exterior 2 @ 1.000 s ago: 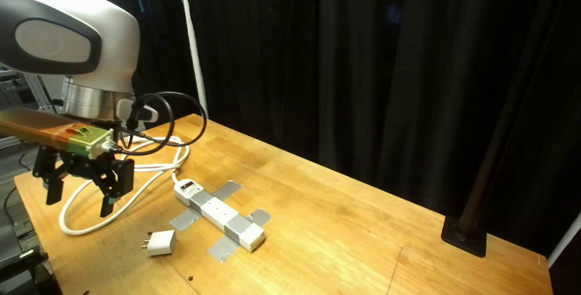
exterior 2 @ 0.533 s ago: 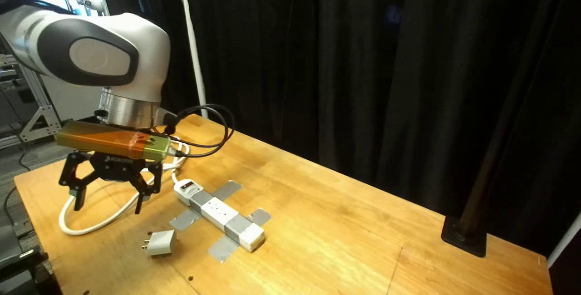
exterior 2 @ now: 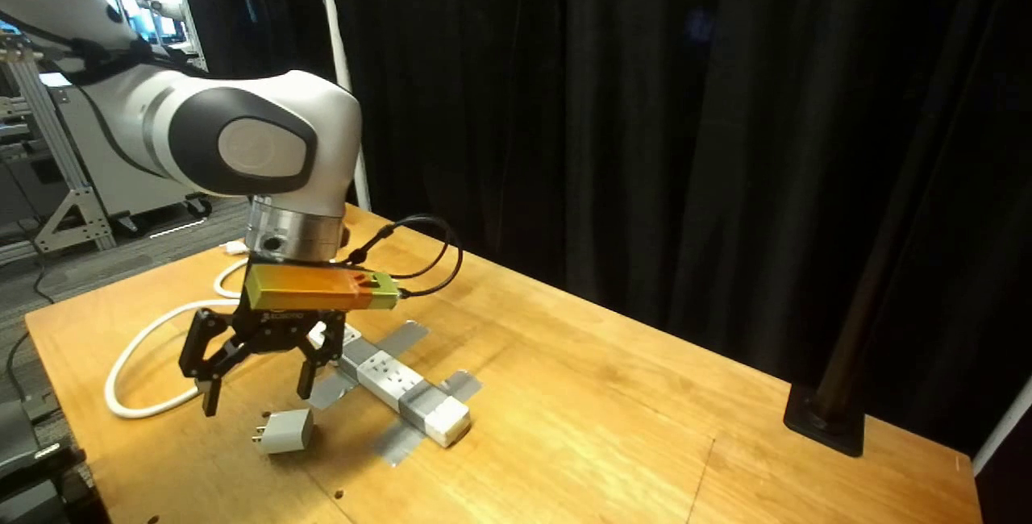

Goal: Plug the charger head into the extension cable

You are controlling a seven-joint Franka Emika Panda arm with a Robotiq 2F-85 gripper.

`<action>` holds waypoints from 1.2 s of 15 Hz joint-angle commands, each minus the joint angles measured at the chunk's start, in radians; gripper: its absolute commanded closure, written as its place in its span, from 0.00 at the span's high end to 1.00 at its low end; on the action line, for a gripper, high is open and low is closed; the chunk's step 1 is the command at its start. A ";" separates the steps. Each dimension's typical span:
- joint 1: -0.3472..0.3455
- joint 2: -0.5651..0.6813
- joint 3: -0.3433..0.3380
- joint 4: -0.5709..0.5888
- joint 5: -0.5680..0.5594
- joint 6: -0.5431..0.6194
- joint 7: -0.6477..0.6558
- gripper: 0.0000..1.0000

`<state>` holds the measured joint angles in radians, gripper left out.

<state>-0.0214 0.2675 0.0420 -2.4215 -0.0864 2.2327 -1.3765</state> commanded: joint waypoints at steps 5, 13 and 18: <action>-0.053 0.083 0.034 0.019 -0.072 0.161 -0.344 1.00; -0.179 0.105 0.175 -0.023 0.093 0.303 -0.816 1.00; -0.341 0.108 0.279 -0.010 0.190 0.193 -1.169 1.00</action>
<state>-0.2778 0.3805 0.2717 -2.4425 0.0446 2.5032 -2.3503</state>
